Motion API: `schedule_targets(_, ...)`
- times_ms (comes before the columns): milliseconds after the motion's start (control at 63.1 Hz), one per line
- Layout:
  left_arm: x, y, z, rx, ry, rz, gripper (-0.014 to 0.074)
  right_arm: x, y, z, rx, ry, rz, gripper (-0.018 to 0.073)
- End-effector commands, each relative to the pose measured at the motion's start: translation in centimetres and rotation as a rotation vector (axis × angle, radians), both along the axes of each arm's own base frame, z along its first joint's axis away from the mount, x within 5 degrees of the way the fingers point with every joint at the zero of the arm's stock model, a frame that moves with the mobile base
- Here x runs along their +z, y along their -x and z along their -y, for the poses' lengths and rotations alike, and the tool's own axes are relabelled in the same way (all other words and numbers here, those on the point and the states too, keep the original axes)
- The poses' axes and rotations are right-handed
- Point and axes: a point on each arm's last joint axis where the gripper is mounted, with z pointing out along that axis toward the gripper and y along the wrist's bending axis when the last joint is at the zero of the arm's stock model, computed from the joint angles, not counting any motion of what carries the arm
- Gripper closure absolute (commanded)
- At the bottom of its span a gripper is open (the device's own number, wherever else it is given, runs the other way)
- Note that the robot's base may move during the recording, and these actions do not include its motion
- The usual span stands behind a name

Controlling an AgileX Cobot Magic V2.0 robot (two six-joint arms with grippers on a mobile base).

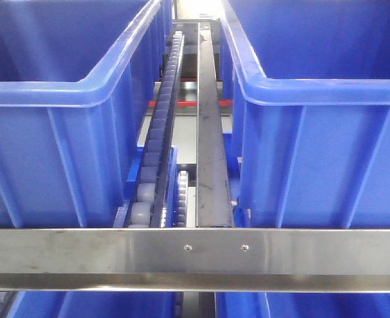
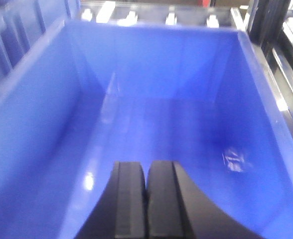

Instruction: Pick and sort blue part to right shelf

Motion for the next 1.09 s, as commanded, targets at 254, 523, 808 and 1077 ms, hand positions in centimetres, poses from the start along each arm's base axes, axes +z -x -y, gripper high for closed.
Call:
schedule_targets(254, 0.9, 4.0, -1.9, 0.087, 0.042, 0.167, 0.0474, 2.3, 3.0, 0.4, -0.017, -0.038, 0.210, 0.0503)
schedule_targets(523, -2.7, 9.3, -2.9, 0.142, 0.105, 0.230, 0.0474, -0.9, 6.7, 0.7, -0.020, -0.042, 0.265, 0.0503)
schedule_targets(808, -5.6, 13.4, -3.1, 0.136, 0.119, 0.341, 0.0474, -3.2, 9.0, 0.8, -0.013, -0.042, 0.257, 0.0503)
schedule_targets(1077, -6.0, 14.0, -3.2, 0.134, 0.121, 0.357, 0.0474, -3.2, 9.0, 0.8, -0.013, -0.042, 0.261, 0.0503)
